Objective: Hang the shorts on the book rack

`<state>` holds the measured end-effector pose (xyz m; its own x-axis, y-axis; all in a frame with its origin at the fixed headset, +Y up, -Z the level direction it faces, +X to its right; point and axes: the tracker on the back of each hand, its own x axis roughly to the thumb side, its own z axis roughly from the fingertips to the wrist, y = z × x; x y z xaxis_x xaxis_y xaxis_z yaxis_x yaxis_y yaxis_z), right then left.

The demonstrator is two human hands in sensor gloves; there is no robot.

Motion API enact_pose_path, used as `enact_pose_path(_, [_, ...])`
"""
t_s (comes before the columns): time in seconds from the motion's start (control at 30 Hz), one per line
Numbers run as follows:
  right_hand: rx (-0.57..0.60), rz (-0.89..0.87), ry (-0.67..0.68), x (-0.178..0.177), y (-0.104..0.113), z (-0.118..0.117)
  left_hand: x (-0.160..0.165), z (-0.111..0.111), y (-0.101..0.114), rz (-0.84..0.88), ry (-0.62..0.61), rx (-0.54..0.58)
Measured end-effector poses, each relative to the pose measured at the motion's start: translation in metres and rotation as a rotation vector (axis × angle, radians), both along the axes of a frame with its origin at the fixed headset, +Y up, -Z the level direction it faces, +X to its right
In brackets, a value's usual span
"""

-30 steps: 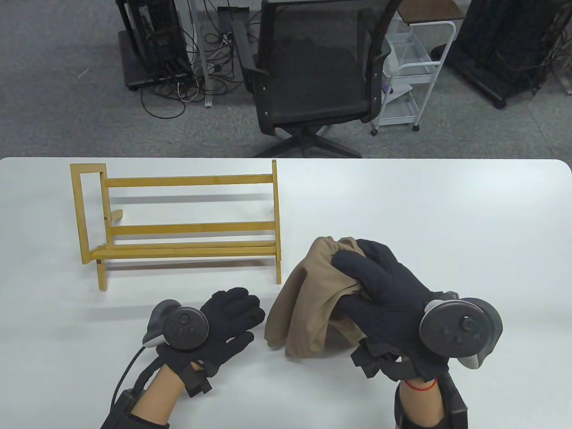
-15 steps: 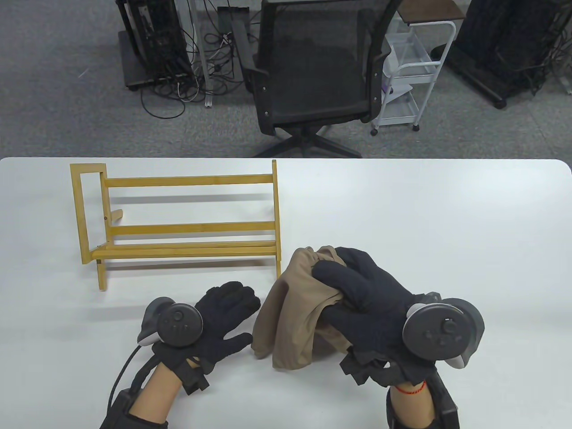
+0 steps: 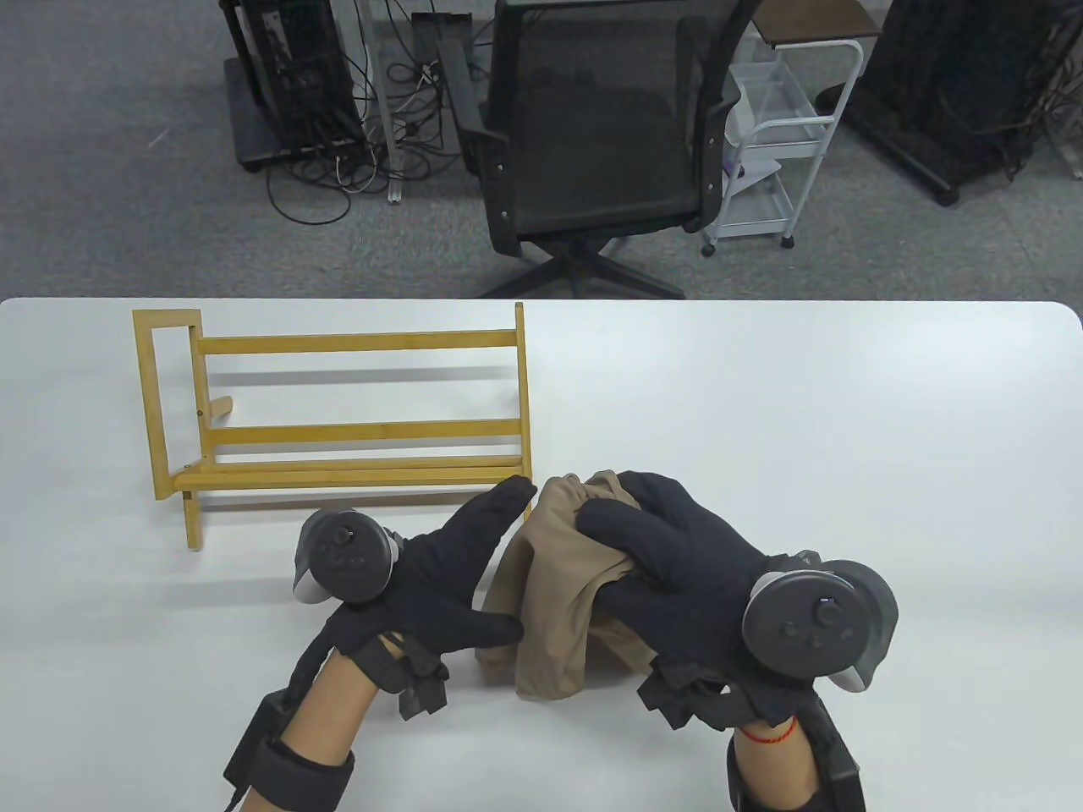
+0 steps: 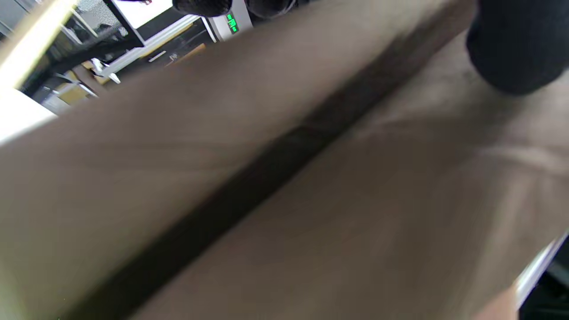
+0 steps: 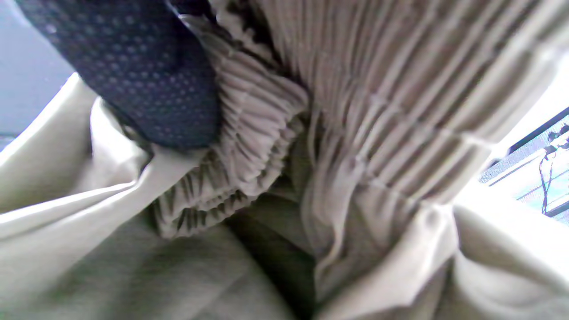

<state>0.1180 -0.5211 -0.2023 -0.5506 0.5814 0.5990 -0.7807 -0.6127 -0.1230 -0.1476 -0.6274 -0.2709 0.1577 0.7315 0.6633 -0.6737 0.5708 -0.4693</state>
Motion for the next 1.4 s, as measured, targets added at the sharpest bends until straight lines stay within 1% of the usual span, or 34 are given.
enact_pose_path(0.13, [0.005,0.006,-0.008,-0.001,-0.001,0.0,0.015,-0.007,0.013,0.054,-0.055,-0.041])
enact_pose_path(0.33, [0.011,0.017,-0.007,-0.005,-0.002,-0.001,0.03,-0.01,0.015,0.11,-0.133,-0.109])
enact_pose_path(0.4, [0.016,0.022,-0.007,-0.007,-0.003,-0.001,0.032,-0.01,0.015,0.138,-0.108,-0.116])
enact_pose_path(0.43, [0.019,0.027,-0.007,-0.009,-0.003,-0.002,0.033,-0.009,0.016,0.142,-0.096,-0.095])
enact_pose_path(0.6, [0.039,0.03,-0.007,-0.012,-0.003,-0.002,0.03,-0.003,0.022,0.214,0.126,0.081])
enact_pose_path(0.77, [0.065,0.052,-0.032,-0.013,-0.003,0.0,0.028,0.001,0.024,0.263,0.227,0.145])
enact_pose_path(1.0, [0.064,0.053,-0.032,-0.014,-0.003,-0.001,0.026,0.002,0.024,0.267,0.24,0.161])
enact_pose_path(1.4, [0.047,0.079,-0.045,-0.012,-0.004,-0.004,0.016,-0.003,0.023,0.274,0.239,0.147])
